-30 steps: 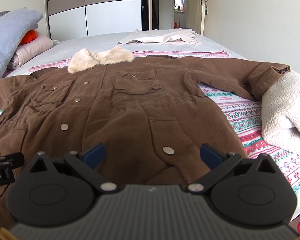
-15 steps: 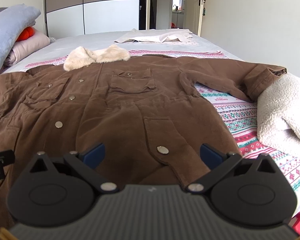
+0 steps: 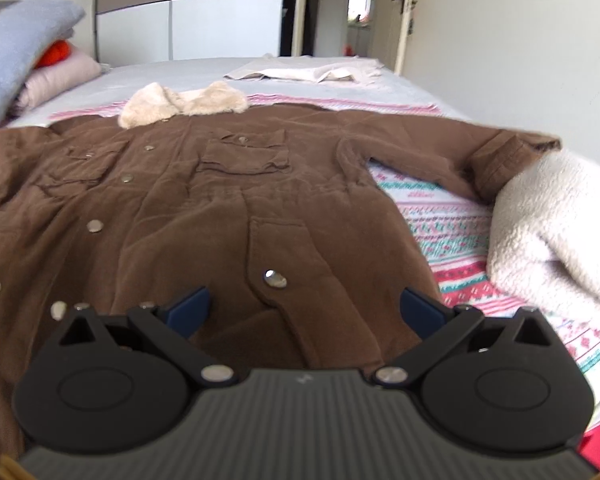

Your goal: Fold large clothes

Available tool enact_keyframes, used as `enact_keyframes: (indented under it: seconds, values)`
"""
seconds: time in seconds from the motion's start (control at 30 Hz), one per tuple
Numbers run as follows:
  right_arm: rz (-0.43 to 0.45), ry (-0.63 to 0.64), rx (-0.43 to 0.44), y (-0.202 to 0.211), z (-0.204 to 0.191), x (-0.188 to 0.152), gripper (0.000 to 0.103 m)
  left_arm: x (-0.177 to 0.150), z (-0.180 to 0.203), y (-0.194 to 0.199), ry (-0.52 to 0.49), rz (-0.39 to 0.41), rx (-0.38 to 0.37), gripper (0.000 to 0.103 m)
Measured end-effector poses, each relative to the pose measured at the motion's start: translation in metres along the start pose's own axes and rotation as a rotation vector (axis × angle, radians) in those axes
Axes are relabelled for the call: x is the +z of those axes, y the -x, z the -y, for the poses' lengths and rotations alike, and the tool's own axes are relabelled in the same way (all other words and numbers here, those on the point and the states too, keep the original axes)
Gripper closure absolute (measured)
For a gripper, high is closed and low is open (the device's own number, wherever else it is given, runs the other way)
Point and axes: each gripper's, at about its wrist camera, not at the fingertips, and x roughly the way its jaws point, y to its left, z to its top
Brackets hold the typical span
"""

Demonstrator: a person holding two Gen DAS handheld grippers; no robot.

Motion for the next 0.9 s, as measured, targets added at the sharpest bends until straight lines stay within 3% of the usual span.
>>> enact_keyframes:
  seconds: [0.1,0.2,0.33,0.5,0.6,0.73,0.87,0.9]
  values:
    - [-0.028,-0.071,0.086,0.007,0.026,-0.003,0.000,0.005,-0.034,0.006,0.030,-0.061,-0.033,0.000]
    - [-0.066,-0.160,0.146,0.013,0.058,-0.004,0.000,0.005,-0.075,0.011,0.131,-0.109,-0.106,0.000]
    - [-0.086,-0.220,0.179,0.024,0.094,-0.004,0.000,-0.012,-0.118,0.015,0.249,-0.169,-0.208,0.000]
    - [-0.119,-0.358,0.327,0.024,0.125,-0.013,0.000,-0.049,-0.142,0.005,0.361,-0.315,-0.355,0.000]
    - [-0.170,-0.430,0.400,0.016,0.137,-0.020,0.000,-0.061,-0.148,-0.005,0.428,-0.390,-0.406,0.000]
    - [-0.197,-0.487,0.393,0.010,0.150,-0.027,0.000,-0.071,-0.154,-0.015,0.508,-0.448,-0.496,0.002]
    - [-0.226,-0.535,0.362,0.003,0.160,-0.035,0.001,-0.071,-0.147,-0.010,0.466,-0.452,-0.498,0.003]
    - [-0.233,-0.546,0.349,0.000,0.162,-0.038,0.001,-0.069,-0.144,-0.009,0.445,-0.450,-0.493,0.008]
